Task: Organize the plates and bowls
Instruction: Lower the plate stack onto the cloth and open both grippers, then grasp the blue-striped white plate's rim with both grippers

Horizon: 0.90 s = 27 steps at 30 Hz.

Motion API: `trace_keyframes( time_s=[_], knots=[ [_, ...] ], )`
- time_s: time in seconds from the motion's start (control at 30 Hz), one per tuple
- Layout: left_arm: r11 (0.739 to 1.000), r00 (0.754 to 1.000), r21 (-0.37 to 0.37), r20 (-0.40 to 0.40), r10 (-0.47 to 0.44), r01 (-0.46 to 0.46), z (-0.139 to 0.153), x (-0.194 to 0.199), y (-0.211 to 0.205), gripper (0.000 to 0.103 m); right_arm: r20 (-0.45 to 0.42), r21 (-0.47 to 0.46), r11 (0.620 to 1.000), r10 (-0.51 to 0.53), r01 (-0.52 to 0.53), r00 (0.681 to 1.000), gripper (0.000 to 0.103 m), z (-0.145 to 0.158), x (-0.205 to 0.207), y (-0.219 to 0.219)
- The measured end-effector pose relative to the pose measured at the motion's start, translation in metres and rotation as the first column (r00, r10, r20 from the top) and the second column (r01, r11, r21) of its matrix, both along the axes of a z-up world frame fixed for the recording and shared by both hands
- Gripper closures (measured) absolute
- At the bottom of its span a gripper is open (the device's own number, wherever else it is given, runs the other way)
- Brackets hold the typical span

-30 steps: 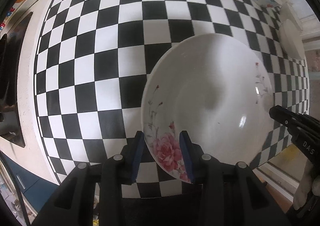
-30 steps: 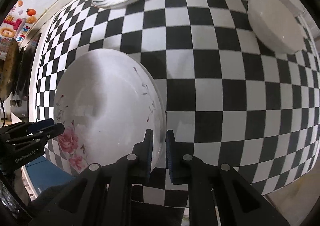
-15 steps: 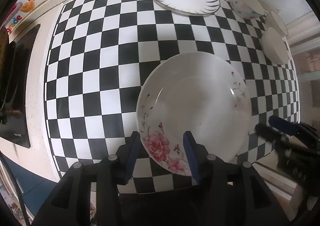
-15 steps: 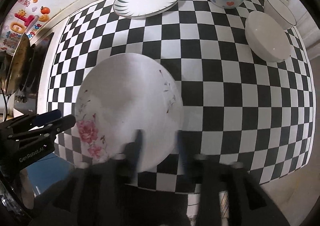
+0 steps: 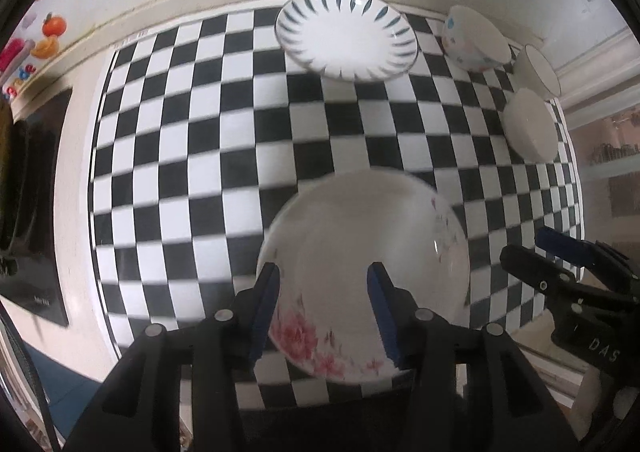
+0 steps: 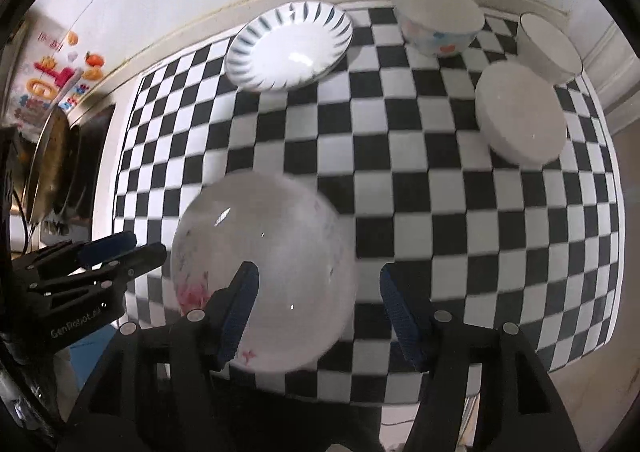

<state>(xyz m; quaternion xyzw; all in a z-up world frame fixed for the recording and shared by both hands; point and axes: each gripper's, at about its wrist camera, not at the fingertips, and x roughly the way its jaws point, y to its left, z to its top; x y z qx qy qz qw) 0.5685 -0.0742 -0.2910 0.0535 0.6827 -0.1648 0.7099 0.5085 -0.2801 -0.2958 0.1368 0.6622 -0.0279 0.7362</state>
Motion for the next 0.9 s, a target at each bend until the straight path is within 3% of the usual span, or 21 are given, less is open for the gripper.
trace_keyframes(
  time_s=[0.17, 0.33, 0.4, 0.67, 0.8, 0.9],
  knots=[
    [1.0, 1.0, 0.001, 0.016, 0.004, -0.004, -0.009, 0.045, -0.013, 0.06, 0.021, 0.026, 0.998, -0.049, 0.049, 0.999, 0.037, -0.009, 0.04, -0.019],
    [0.997, 1.0, -0.072, -0.002, 0.004, -0.004, -0.026, 0.106, -0.021, 0.06, 0.034, 0.061, 0.991, -0.124, 0.122, 0.992, 0.037, -0.03, 0.093, -0.043],
    [0.998, 1.0, -0.064, 0.0, 0.019, -0.019, -0.036, 0.132, -0.021, 0.06, 0.034, 0.061, 0.987, -0.151, 0.149, 0.988, 0.037, -0.042, 0.115, -0.052],
    [0.995, 0.994, -0.079, -0.095, 0.056, -0.064, -0.088, 0.219, -0.026, 0.06, 0.018, 0.064, 0.976, -0.208, 0.206, 0.978, 0.039, -0.091, 0.198, -0.074],
    [0.996, 0.992, -0.084, -0.124, 0.031, -0.041, -0.109, 0.244, -0.035, 0.06, -0.005, 0.06, 0.977, -0.204, 0.204, 0.979, 0.05, -0.114, 0.222, -0.072],
    [0.997, 0.992, -0.077, -0.129, 0.004, -0.015, -0.118, 0.253, -0.04, 0.061, -0.026, 0.069, 0.975, -0.212, 0.213, 0.977, 0.064, -0.128, 0.233, -0.07]
  ],
)
